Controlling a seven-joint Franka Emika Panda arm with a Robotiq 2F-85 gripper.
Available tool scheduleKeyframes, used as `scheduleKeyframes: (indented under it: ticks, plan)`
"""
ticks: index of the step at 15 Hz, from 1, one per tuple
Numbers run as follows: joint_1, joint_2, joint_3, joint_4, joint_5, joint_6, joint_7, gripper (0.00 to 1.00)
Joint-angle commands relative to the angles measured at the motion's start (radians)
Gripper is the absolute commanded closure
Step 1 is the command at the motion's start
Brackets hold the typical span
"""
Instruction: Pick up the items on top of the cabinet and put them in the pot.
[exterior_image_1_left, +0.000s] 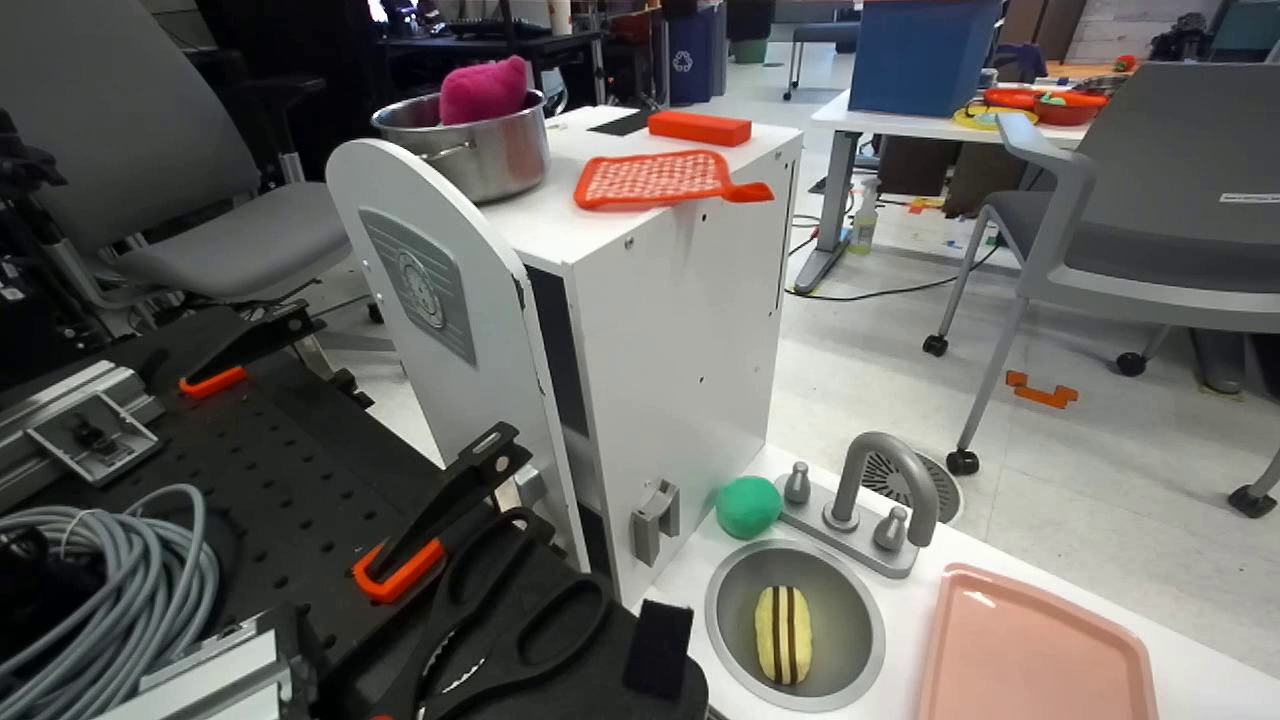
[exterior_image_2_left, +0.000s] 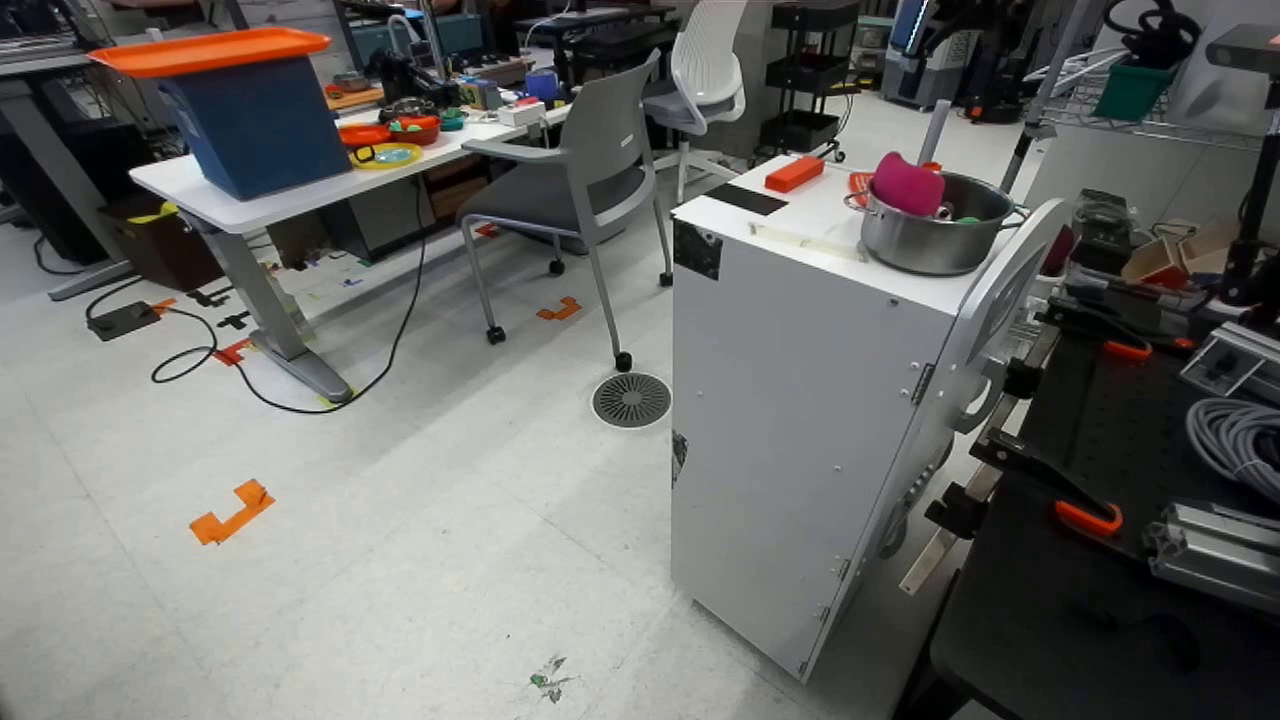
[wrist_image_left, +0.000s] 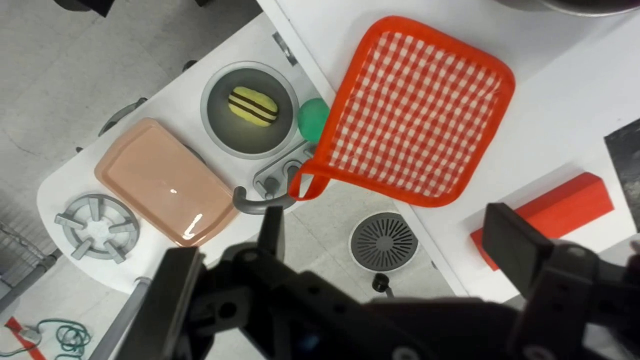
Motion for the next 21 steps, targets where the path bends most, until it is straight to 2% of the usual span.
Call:
scheduleKeyframes:
  ticks: [1,6,9,15,18,21]
  plan:
    - [-0.013,0.035,-0.020,0.021,-0.021,-0.004,0.020,0.00]
    - [-0.017,0.084,-0.048,0.027,-0.046,0.001,0.043,0.00]
    - [-0.009,0.109,-0.061,0.019,-0.048,0.068,0.105,0.00]
    - [0.034,0.162,-0.103,0.020,-0.068,0.228,0.347,0.00]
    - [0.061,0.175,-0.127,0.027,-0.094,0.211,0.469,0.00]
    - [0.064,0.157,-0.109,0.021,-0.066,0.178,0.506,0.00]
